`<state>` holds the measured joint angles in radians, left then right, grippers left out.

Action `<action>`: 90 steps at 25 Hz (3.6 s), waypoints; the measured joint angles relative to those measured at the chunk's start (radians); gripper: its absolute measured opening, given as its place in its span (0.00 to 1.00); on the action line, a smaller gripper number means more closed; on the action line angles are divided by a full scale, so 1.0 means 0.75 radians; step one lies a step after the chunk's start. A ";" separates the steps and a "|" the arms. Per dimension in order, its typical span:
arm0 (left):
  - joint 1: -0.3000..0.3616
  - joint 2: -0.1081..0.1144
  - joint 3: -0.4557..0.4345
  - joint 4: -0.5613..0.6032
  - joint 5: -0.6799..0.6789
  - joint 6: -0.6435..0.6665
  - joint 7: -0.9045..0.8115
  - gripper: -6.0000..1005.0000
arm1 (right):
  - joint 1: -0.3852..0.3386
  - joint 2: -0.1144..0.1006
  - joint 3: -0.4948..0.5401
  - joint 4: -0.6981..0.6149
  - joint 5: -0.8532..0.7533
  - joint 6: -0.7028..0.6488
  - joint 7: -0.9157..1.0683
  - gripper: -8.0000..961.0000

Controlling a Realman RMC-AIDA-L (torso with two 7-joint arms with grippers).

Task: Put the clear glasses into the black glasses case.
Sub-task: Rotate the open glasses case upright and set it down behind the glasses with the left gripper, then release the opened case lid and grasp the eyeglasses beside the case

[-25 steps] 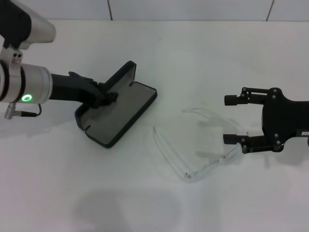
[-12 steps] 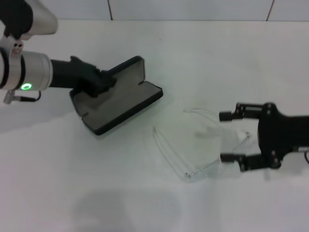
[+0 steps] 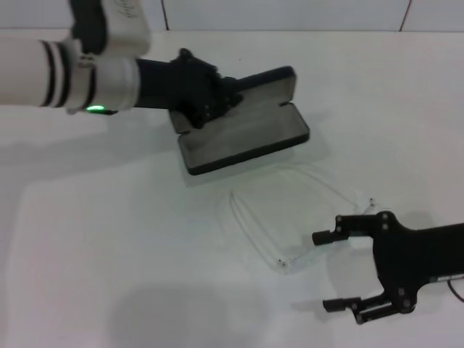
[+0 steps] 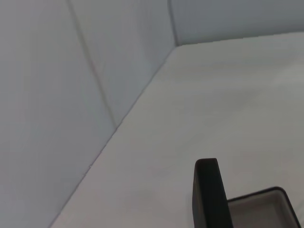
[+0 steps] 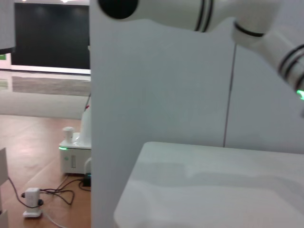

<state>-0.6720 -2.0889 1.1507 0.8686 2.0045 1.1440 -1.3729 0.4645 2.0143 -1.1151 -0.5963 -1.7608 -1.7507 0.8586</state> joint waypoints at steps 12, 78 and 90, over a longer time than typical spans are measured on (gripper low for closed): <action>-0.157 -0.006 0.048 -0.186 -0.039 -0.133 0.226 0.21 | -0.012 0.004 -0.016 0.019 0.011 0.008 -0.042 0.82; 0.397 0.010 -0.068 -0.216 -0.831 0.315 0.401 0.74 | 0.373 0.003 -0.527 -1.016 -0.783 -0.108 0.987 0.73; 0.373 0.012 -0.068 -0.251 -0.830 0.311 0.409 0.74 | 0.467 0.011 -0.736 -0.877 -0.807 0.034 0.960 0.70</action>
<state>-0.3922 -2.0799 1.0998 0.6803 1.3823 1.3772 -1.0658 0.8151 2.0227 -1.6670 -1.2539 -2.3663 -1.7249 1.5784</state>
